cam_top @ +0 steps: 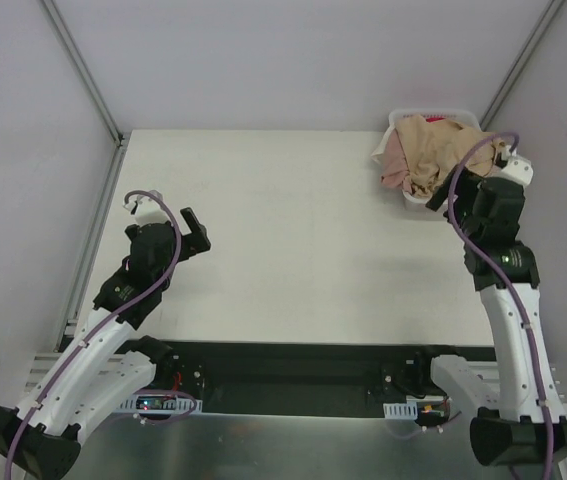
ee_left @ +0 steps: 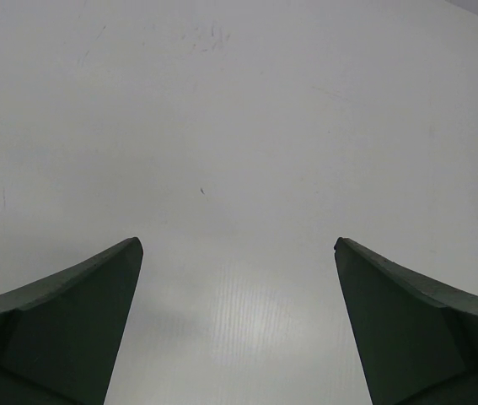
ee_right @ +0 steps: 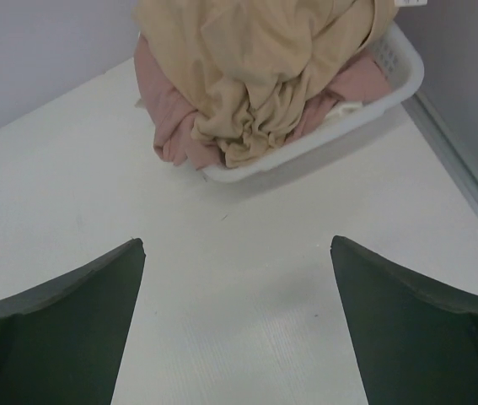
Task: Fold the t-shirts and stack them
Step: Grab crumpled tshirt from bin with the right arm
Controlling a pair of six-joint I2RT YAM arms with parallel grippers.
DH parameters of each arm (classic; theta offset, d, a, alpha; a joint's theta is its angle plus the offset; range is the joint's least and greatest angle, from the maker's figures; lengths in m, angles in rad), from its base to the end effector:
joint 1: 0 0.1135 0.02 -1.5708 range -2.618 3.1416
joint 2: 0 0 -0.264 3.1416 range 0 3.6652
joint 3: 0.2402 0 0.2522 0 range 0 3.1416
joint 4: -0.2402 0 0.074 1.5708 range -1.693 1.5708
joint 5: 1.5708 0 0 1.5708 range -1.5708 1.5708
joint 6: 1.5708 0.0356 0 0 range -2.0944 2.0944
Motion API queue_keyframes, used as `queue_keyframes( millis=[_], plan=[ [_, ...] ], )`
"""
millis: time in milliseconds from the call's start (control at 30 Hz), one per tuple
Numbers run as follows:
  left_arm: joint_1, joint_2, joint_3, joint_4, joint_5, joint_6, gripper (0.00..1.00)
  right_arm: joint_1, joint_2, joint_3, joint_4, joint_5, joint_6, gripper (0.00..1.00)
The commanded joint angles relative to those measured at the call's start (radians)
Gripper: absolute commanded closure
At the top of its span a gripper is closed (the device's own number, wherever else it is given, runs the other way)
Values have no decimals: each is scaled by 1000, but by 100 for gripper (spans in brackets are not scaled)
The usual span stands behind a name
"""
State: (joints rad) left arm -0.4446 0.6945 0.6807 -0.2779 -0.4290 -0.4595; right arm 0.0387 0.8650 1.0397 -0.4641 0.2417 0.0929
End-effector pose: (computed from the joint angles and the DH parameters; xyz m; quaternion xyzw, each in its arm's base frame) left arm 0.1551 -0.0575 0.3085 -0.1329 0.7830 -0.1011 0.5992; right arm 0.1838 -0.0014 0.3851 0.0936 0.7936 -0.0574 0.5985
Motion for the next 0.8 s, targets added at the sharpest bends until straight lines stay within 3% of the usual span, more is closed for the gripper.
queue_keyframes(
  millis=[0,133,500,600,700,733,767],
  plan=[
    [-2,-1,-9,45,-43,28,1,-10,201,190,-76,93,-67,3],
    [0,13,-1,45,-37,35,1,-25,452,415,-148,87,-87,3],
    [0,22,2,45,-56,39,1,-114,937,767,-93,91,-163,1],
    [0,16,0,45,-54,42,1,-131,1110,903,-125,61,-189,8],
    [0,14,-1,48,-65,44,1,-135,1175,989,-149,42,-196,42],
    [0,13,-1,45,-66,44,1,-135,1175,997,-153,38,-194,69],
    [-2,11,-3,45,-65,42,1,-137,1171,1000,-150,15,-191,77]
  ],
)
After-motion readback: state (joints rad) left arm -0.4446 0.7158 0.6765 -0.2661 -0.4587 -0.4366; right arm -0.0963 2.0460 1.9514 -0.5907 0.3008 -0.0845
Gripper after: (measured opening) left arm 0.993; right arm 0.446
